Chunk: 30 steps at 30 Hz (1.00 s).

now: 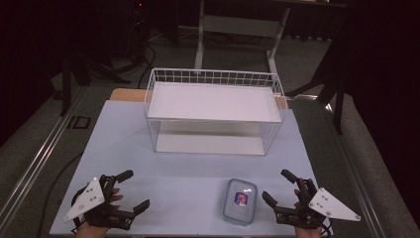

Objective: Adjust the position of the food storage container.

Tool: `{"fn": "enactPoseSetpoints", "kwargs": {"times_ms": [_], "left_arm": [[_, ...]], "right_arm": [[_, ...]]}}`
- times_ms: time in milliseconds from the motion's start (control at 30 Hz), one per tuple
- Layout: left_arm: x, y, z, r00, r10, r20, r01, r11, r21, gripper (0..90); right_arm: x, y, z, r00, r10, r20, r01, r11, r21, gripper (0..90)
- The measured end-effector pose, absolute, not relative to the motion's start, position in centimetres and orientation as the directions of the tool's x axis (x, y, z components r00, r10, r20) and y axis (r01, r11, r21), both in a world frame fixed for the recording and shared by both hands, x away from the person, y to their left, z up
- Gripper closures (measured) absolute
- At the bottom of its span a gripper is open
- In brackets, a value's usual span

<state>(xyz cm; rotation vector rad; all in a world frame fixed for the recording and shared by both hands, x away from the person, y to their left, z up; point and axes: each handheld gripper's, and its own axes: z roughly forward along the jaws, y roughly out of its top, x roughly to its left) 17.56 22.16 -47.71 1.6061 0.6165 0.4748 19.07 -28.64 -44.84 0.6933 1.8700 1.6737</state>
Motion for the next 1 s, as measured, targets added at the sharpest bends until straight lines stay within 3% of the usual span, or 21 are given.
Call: {"fn": "enactPoseSetpoints", "kwargs": {"times_ms": [267,400,733,867,1000], "left_arm": [[17.7,22.0,-47.7,0.773,0.633,-0.049,0.122,-0.071,0.990,2.7],[17.6,21.8,-47.7,0.779,0.625,-0.043,0.119,-0.081,0.990,2.7],[17.7,21.1,-47.9,0.793,0.607,-0.047,0.123,-0.085,0.989,2.7],[17.7,20.8,-47.9,0.798,0.602,-0.042,0.122,-0.094,0.988,2.7],[17.7,20.7,-48.0,0.799,0.599,-0.048,0.125,-0.087,0.988,2.7]], "right_arm": [[19.5,-28.2,-44.4,-0.708,0.703,-0.067,0.051,0.145,0.988,13.4],[19.5,-28.0,-44.3,-0.741,0.666,-0.082,0.049,0.175,0.983,14.1],[20.6,-29.1,-46.4,-0.793,0.608,0.034,0.248,0.272,0.930,57.7],[20.7,-29.7,-47.4,-0.804,0.594,0.036,0.284,0.330,0.900,77.3],[20.3,-29.6,-48.5,-0.827,0.561,0.048,0.308,0.378,0.873,86.2]]}}
